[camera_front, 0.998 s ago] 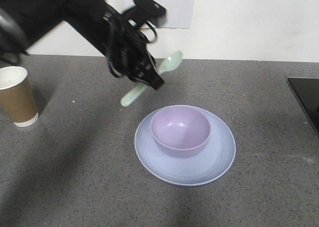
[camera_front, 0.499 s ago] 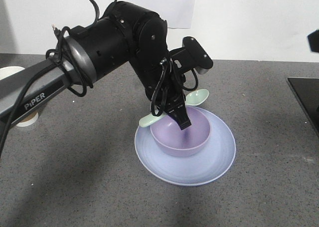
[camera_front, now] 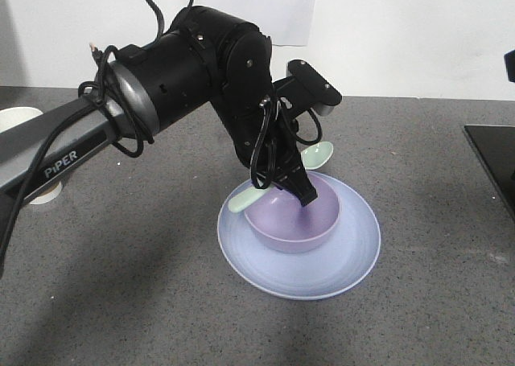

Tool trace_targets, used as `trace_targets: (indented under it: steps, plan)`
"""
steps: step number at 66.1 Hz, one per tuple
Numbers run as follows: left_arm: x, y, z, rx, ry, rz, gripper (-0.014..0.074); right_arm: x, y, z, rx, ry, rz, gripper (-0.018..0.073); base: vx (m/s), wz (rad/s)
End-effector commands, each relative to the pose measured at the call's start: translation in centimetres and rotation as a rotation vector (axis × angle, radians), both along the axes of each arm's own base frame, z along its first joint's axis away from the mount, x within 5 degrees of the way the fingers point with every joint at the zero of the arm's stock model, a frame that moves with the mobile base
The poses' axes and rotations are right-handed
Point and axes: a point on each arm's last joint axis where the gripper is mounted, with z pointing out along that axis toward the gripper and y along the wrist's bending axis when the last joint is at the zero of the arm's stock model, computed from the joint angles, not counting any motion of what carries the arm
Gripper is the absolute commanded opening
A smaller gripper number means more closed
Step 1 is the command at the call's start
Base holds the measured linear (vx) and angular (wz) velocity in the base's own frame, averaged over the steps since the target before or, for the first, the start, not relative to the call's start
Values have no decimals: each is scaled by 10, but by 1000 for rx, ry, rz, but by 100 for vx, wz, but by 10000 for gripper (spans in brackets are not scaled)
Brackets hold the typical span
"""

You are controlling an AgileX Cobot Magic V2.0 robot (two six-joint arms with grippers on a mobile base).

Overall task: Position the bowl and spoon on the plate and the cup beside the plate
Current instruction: 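Move the left gripper over the bowl and lower the spoon into it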

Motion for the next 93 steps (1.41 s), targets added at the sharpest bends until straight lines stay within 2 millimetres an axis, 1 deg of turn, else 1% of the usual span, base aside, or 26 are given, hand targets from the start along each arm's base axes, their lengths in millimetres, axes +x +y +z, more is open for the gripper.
trace_targets:
  steps: [1, 6, 11, 28, 40, 55, 77, 85, 93]
  plan:
    - [-11, 6, 27, -50, -34, 21, 3, -6, -3, 16, 19, -122, -3, 345, 0, 0]
    - [-10, 8, 15, -6, -18, 22, 3, -7, -4, 17, 19, -125, -4, 345, 0, 0]
    - [-11, 9, 10, 11, -9, 24, 3, -7, -4, 17, 20, -124, -4, 345, 0, 0]
    - [-11, 10, 10, 12, -8, 24, 8, -7, -4, 17, 31, -126, -7, 345, 0, 0]
    - [-11, 10, 10, 12, -8, 24, 31, -7, -4, 17, 36, -125, -10, 345, 0, 0]
    - [-11, 10, 10, 12, -8, 24, 97, -7, -4, 17, 39, -127, -12, 345, 0, 0]
    - [-11, 10, 10, 8, -5, 36, 246, -7, -4, 17, 41, -125, -13, 345, 0, 0]
    - [-11, 10, 12, 0, -4, 50, 259, -7, -4, 17, 41, -124, -13, 345, 0, 0]
    - [-12, 11, 20, -27, -34, 50, 259, -7, -4, 17, 42, -126, -13, 345, 0, 0]
